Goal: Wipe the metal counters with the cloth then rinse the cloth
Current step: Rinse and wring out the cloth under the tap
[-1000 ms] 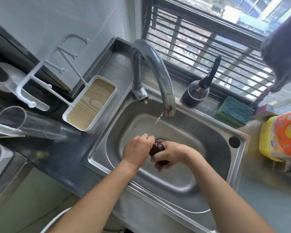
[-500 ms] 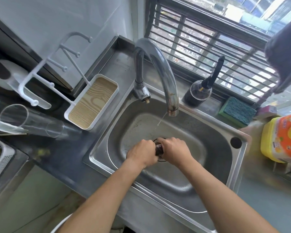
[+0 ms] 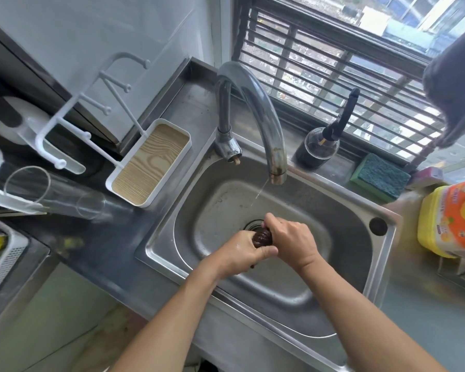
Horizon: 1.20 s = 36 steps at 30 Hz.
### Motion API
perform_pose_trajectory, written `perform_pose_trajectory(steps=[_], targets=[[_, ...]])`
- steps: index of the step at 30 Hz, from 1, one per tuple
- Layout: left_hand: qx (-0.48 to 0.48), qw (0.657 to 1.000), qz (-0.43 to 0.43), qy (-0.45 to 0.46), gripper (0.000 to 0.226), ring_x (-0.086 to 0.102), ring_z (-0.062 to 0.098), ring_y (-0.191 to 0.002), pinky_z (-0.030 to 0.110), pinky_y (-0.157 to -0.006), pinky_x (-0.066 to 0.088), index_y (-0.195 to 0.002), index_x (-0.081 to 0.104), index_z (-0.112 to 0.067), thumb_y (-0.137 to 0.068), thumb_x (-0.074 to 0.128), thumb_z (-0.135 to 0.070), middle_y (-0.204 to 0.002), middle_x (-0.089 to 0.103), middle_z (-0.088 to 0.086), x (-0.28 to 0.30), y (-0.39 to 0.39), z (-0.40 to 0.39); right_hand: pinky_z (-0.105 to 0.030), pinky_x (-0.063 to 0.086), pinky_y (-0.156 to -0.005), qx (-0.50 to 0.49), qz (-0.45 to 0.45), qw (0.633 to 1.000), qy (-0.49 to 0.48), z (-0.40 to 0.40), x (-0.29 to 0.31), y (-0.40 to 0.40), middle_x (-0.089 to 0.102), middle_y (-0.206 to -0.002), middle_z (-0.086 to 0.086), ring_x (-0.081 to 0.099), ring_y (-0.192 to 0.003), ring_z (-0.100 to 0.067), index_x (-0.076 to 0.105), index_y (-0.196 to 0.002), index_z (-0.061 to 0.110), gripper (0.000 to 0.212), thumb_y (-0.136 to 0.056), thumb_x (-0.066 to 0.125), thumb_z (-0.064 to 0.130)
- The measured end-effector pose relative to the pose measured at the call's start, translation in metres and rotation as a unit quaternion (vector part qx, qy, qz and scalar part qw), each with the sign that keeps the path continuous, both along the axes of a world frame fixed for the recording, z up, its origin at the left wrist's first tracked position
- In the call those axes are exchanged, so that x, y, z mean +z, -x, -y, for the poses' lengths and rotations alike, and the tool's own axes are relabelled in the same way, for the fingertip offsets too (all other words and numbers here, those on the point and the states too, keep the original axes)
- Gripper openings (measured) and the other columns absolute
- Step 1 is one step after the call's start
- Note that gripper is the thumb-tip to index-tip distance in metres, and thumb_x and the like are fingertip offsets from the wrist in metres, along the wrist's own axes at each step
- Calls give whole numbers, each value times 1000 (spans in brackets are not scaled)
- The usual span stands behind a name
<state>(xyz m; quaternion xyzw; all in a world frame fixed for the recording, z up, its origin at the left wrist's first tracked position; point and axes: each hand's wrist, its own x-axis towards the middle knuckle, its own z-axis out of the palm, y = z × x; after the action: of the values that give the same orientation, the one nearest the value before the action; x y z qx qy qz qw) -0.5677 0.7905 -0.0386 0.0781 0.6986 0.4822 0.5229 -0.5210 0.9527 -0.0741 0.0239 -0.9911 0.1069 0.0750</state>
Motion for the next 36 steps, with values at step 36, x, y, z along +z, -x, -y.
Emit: perform_pose_trajectory(steps=[36], targets=[[-60,983,-151,79,41,58,20,-74,39,-70,47,-92,57,-13,-97,55,-53,-80,64,-1,-26,-11,15,-36,39,-49,-12,196,980,-26,11,7,-9,71,-71,-13,70,-63,-43,54,-95,9,24,-89,63,30]])
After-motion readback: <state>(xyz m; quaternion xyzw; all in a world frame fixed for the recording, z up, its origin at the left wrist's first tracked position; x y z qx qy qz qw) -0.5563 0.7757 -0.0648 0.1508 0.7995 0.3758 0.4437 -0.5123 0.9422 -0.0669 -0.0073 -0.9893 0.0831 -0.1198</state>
